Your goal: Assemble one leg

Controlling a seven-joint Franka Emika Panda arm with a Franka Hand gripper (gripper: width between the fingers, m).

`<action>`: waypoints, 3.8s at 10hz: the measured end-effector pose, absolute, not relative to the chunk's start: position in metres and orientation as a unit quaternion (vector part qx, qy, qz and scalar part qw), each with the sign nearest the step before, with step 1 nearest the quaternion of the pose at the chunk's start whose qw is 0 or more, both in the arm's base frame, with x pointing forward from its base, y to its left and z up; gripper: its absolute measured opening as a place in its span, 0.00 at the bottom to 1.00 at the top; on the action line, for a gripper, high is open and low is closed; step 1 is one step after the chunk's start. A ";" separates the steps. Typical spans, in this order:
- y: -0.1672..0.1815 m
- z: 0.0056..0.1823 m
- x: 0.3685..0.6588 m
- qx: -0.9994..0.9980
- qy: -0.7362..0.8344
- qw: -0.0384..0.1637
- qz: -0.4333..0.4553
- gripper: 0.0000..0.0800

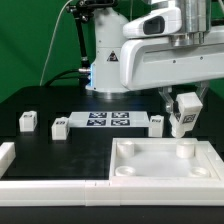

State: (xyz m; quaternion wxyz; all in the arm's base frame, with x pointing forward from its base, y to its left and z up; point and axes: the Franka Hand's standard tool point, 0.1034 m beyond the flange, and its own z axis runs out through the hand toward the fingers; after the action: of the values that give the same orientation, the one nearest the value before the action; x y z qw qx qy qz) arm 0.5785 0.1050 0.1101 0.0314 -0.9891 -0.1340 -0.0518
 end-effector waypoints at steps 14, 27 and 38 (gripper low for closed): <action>0.109 0.101 0.630 -0.968 -0.131 0.013 -0.212 0.36; 0.122 0.075 0.633 -0.959 -0.141 0.008 -0.245 0.36; 0.121 0.076 0.633 -0.958 -0.140 0.007 -0.250 0.81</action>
Offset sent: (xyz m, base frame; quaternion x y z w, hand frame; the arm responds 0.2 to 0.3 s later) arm 0.0237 0.0044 -0.0059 0.0116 0.0674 0.0569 0.9960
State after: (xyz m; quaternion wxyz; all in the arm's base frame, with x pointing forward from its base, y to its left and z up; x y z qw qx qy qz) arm 0.6329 0.1214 0.0756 0.0069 -0.9580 -0.1404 -0.2499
